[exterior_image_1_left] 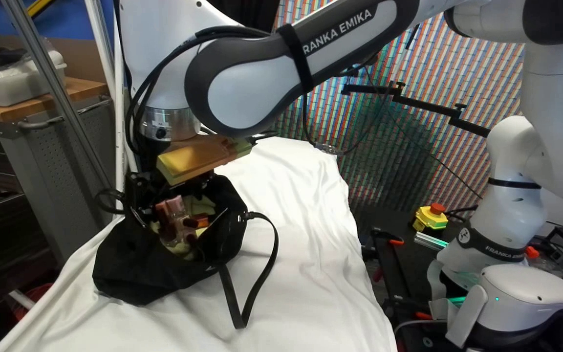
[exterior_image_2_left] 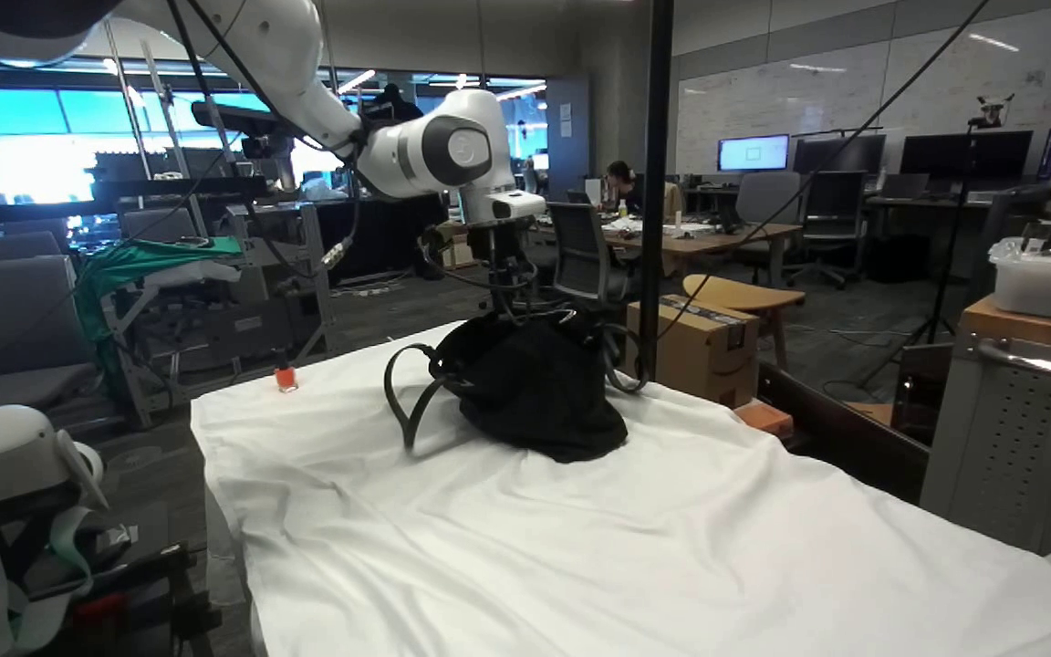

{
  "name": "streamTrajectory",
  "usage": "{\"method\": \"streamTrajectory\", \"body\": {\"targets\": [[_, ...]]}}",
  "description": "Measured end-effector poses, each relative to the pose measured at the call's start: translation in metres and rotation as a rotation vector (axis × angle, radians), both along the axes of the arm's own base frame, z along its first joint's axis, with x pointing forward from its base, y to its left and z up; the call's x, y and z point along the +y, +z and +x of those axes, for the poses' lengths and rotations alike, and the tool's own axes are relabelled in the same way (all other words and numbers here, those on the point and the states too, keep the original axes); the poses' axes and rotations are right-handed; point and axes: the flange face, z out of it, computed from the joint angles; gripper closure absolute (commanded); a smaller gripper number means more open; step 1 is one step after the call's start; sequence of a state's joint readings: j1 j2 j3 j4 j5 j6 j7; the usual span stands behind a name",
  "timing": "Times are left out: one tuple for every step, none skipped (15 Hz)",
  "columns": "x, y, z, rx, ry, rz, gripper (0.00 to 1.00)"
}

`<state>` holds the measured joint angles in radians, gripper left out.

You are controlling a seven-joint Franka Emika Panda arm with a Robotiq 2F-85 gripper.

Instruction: Put the nail polish bottles in the bag

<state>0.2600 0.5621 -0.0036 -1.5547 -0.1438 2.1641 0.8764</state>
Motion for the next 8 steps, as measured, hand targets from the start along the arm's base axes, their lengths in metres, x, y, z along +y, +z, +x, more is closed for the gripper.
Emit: {"method": "streamTrajectory", "body": {"targets": [[0.006, 0.000, -0.008, 0.007, -0.002, -0.001, 0.00], [0.012, 0.000, -0.017, 0.015, -0.005, -0.003, 0.00], [0.018, 0.000, -0.027, 0.024, -0.008, -0.005, 0.00], [0.024, 0.000, -0.037, 0.033, -0.009, -0.007, 0.00], [0.031, -0.001, -0.049, 0.042, -0.010, -0.009, 0.00], [0.038, -0.001, -0.061, 0.051, -0.010, -0.011, 0.00], [0.046, -0.001, -0.073, 0.060, -0.010, -0.014, 0.00], [0.055, -0.002, -0.085, 0.068, -0.008, -0.016, 0.00]]}}
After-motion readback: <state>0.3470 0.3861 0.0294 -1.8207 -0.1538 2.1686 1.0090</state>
